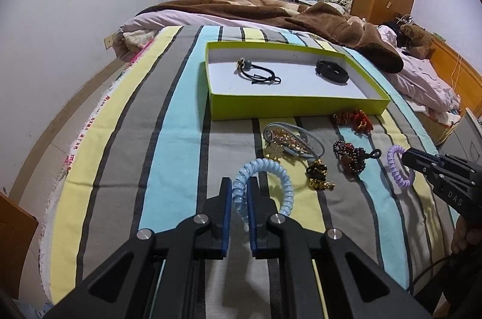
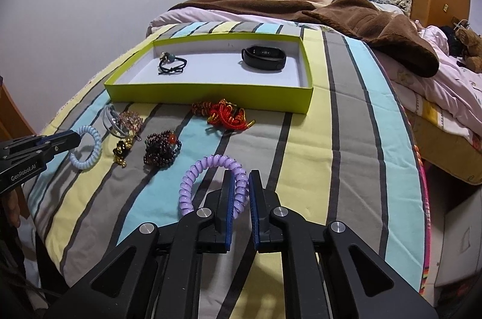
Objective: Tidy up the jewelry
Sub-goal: 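Grasp the light blue coiled hair tie with left gripper while right grasps purple coiled tie, then carry both coiled hair ties into the box and open both grippers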
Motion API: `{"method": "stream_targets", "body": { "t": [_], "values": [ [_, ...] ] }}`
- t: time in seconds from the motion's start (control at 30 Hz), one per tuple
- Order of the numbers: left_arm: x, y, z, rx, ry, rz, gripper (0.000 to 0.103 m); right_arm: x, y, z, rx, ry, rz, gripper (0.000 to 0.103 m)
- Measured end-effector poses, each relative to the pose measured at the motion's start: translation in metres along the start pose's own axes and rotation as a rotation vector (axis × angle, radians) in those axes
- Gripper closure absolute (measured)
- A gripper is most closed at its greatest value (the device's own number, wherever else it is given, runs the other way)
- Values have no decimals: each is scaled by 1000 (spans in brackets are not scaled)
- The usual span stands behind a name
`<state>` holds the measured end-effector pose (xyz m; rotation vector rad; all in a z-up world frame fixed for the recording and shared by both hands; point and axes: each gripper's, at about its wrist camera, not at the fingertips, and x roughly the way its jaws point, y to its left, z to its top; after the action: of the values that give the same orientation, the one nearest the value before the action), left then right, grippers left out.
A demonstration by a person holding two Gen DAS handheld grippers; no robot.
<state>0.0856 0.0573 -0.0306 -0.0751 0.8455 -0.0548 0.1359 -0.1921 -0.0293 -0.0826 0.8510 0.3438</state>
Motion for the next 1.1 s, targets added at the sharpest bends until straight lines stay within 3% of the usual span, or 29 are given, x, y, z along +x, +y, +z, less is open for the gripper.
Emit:
{"method": "stream_targets", "body": {
  "t": [0.43,0.67,0.8,0.93,1.1],
  "values": [
    [-16,2,8,-8,-49,-24,93,-22,-4,11,25,-67,6,93],
    [2,12,3,-30,12,39,91,-23,-3,11,24,-69,8,93],
    [12,15,1,-44,52,19,68,-23,-2,11,25,-70,13,93],
    [16,12,-4,-26,68,16,68,-23,-1,12,24,-73,13,93],
    [21,-4,-4,104,61,137,68,-24,0,13,19,-73,18,93]
  ]
}}
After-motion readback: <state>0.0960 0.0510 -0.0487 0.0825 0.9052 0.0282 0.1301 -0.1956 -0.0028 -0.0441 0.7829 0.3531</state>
